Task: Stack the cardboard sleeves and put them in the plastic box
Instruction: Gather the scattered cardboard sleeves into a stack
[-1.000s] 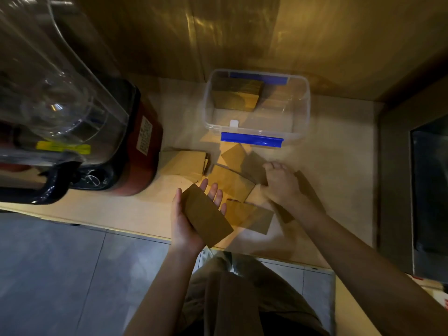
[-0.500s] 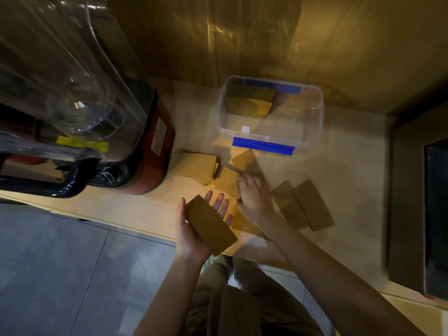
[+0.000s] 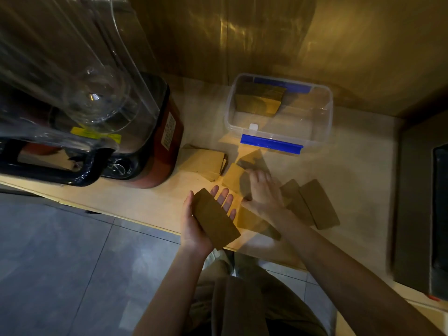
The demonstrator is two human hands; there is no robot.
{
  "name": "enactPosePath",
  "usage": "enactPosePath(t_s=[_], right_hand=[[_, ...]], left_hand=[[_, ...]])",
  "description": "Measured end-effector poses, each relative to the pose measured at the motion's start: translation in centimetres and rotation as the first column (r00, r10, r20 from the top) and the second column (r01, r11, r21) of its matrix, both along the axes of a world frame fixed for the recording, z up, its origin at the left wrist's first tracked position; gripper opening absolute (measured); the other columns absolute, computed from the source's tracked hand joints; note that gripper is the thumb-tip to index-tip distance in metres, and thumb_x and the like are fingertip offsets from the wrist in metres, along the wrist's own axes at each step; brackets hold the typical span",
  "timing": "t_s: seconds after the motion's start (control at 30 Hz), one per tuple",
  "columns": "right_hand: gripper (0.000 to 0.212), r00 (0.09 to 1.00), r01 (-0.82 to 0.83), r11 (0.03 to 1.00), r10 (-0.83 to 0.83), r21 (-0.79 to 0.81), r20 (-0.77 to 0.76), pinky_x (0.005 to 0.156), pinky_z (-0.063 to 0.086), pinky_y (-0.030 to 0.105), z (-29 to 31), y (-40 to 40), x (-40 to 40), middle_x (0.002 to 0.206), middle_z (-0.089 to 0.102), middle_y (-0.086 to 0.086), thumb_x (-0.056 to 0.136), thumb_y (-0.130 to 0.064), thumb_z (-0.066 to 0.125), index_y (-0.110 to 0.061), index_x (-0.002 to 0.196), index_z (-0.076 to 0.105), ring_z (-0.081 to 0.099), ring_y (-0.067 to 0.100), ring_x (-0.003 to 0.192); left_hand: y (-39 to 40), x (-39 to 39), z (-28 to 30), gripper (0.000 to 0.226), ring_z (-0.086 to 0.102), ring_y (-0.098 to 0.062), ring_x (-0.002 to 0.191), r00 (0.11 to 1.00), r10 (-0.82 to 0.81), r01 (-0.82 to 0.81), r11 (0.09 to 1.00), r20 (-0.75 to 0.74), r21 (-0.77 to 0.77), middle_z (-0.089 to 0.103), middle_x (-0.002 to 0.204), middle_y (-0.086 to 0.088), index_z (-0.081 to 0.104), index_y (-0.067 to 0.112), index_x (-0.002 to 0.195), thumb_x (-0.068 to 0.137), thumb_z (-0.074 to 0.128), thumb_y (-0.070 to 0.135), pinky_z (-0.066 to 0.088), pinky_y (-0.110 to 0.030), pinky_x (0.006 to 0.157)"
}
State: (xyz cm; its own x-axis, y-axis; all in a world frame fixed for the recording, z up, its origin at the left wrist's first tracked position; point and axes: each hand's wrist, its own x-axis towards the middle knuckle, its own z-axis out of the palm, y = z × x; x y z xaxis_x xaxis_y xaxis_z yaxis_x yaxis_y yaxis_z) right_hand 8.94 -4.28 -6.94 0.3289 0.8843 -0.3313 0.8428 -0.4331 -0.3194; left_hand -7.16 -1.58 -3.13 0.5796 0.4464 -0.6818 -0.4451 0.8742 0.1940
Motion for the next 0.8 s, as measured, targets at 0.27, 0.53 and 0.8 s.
enactPosePath(t_s=[0.27,0.53,0.8], right_hand=[[0.070,0.882,0.394,0.885,-0.288,0.250,-0.372,0.093,0.037,0.029,6.1,-3.1,-1.1,0.131,0.045,0.007,0.072,-0.030,0.073,-0.020,0.132,0.037,0.039,0.017,0.118],[0.061,0.868,0.367,0.885,-0.215,0.286,-0.448,0.081,0.026,-0.006,8.0,-7.3,-7.4,0.127,0.047,0.000,0.071,-0.036,0.068,-0.019,0.125,0.045,0.026,-0.004,0.105],[0.058,0.928,0.280,0.917,-0.184,0.284,-0.323,0.096,0.041,0.028,7.1,-8.9,-7.6,0.133,0.047,0.003,0.072,-0.047,0.055,-0.021,0.123,0.050,0.033,0.012,0.120]], left_hand=[[-0.8,0.7,0.1,0.065,0.069,-0.020,0.094,0.999,-0.052,0.052,0.998,-0.004,0.045,0.073,0.103,-0.005,0.058,0.018,0.117,0.067,0.051,0.059,0.046,-0.038,0.086],[-1.8,1.3,0.2,0.082,0.059,-0.023,0.110,0.988,-0.141,0.128,0.973,0.058,0.193,0.065,0.115,-0.007,0.056,0.017,0.119,0.055,0.066,0.066,0.046,-0.043,0.098],[-3.0,2.3,-0.2,0.064,0.067,-0.020,0.099,0.975,-0.156,0.132,0.980,0.159,0.151,0.073,0.093,-0.004,0.064,0.014,0.096,0.045,0.083,0.049,0.057,-0.035,0.083]])
